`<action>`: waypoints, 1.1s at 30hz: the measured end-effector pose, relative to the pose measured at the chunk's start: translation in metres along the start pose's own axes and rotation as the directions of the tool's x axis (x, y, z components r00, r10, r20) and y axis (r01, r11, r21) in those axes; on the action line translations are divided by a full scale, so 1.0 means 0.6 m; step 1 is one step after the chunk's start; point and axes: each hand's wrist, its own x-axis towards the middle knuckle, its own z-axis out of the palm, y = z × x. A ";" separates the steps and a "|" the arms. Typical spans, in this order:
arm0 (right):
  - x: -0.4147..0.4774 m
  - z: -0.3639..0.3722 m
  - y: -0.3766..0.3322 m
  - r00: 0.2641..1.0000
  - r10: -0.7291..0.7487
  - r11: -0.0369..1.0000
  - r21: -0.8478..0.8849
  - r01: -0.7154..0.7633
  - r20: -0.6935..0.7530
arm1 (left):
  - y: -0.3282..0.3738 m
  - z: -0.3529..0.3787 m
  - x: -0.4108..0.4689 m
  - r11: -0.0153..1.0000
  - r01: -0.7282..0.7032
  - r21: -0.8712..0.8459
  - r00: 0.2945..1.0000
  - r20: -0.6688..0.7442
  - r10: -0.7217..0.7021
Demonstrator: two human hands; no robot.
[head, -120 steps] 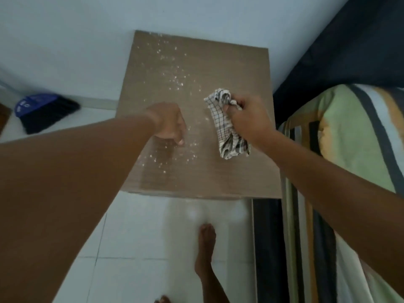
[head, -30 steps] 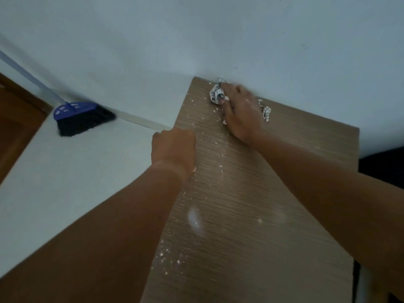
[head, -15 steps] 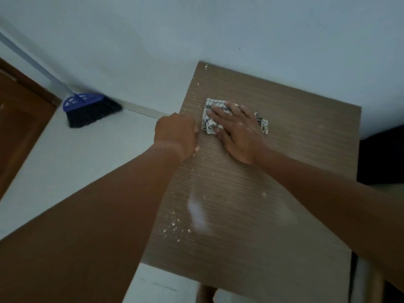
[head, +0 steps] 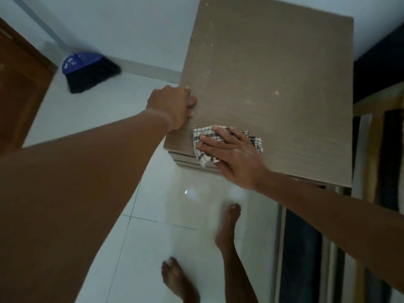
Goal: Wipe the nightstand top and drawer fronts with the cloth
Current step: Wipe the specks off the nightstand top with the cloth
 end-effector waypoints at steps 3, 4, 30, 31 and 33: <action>-0.020 0.003 -0.006 0.994 -0.043 0.997 0.059 0.049 -0.099 | 0.015 -0.016 0.040 0.999 0.022 -0.049 1.000 0.007 -0.022; -0.026 0.003 -0.009 0.991 -0.059 0.996 0.062 0.067 -0.119 | 0.019 -0.023 0.046 0.997 0.034 -0.064 0.999 -0.003 -0.035; -0.114 0.009 -0.370 0.550 0.816 0.511 0.663 -0.547 -0.174 | -0.005 0.212 -0.533 0.908 0.111 -0.404 0.994 0.064 -0.093; -0.121 0.022 -0.380 0.553 0.809 0.536 0.637 -0.554 -0.199 | -0.009 0.235 -0.565 0.903 0.105 -0.417 0.993 0.099 -0.070; -0.134 0.027 -0.382 0.533 0.811 0.564 0.568 -0.600 -0.242 | -0.007 0.264 -0.618 0.880 0.088 -0.466 0.988 0.152 -0.019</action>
